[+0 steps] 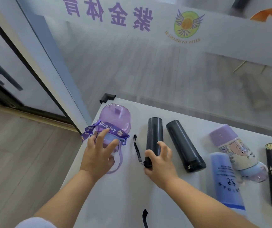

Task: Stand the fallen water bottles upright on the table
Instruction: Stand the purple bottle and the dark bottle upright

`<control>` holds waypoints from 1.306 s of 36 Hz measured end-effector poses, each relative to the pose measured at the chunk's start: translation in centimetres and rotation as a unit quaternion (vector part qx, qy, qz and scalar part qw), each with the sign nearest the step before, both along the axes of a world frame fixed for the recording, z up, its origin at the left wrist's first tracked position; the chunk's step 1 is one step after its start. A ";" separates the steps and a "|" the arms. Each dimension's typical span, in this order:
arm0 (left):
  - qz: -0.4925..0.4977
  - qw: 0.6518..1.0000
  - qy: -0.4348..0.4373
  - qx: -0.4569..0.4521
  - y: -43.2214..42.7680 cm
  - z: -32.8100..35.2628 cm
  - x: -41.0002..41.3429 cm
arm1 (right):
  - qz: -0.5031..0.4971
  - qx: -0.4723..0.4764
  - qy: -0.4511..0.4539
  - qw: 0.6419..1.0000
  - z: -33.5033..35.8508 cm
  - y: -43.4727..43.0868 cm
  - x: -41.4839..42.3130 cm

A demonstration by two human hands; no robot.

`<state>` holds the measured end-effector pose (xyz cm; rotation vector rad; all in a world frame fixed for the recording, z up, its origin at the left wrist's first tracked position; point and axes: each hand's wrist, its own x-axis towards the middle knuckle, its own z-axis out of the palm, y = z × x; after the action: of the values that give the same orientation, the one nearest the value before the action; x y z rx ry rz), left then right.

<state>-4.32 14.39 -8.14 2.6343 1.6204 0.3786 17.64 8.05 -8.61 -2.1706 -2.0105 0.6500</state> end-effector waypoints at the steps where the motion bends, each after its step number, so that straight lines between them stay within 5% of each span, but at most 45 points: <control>1: -0.003 1.000 -0.013 0.003 0.2 0.6 -0.1 | -0.009 -0.007 0.006 1.000 0.2 0.0 0.1; 7: 0.006 0.995 -0.090 -0.045 2.0 4.4 -0.6 | -0.027 -0.019 -0.003 0.999 0.9 -0.1 0.9; 20: 0.002 0.991 -0.035 -0.129 8.6 10.1 0.7 | -0.009 0.105 0.051 0.993 6.9 3.3 2.9; 38: 0.010 0.976 0.037 -0.214 14.3 12.7 3.4 | -0.037 -0.026 0.107 0.993 13.4 11.1 4.3; 47: 0.021 0.974 -0.024 -0.223 13.7 11.8 3.2 | -0.067 -0.076 0.126 0.987 13.3 12.5 5.4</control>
<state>-1.08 28.09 3.67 2.2430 1.5312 0.0639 23.00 20.52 4.70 -2.1533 -1.7227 1.0291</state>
